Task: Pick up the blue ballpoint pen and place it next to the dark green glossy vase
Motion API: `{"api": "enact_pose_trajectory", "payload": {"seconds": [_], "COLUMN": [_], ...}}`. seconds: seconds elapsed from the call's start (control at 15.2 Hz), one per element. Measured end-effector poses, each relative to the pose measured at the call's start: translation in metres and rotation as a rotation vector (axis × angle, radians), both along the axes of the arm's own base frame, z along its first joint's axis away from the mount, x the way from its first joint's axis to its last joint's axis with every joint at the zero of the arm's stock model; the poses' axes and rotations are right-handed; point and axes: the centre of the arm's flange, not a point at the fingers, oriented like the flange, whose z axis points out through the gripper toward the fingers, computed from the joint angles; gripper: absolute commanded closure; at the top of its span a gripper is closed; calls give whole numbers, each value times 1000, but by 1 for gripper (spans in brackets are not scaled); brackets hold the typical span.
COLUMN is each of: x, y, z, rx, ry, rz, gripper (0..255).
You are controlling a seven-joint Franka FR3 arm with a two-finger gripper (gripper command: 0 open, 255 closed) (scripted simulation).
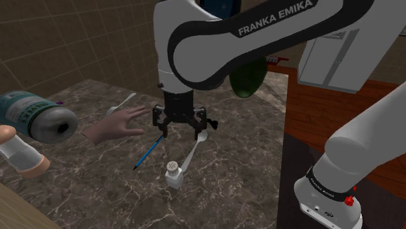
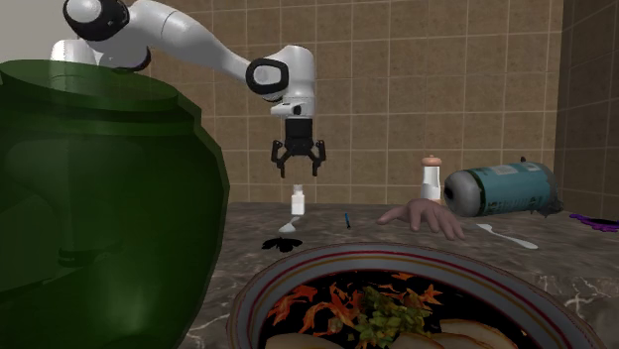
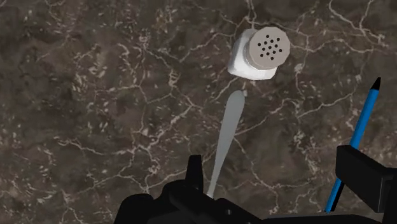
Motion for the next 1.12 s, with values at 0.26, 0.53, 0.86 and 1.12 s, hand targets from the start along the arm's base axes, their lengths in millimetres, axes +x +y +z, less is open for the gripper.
{"api": "enact_pose_trajectory", "payload": {"seconds": [0.26,0.53,0.86,1.12], "x": [32,66,105,106], "y": [39,71,101,105], "z": [-18,-36,-70,-90], "rx": [-12,-26,-45,-48], "ry": [12,20,29,28], "rz": [-110,-223,-339,-350], "gripper": [0,0,0,0]}}
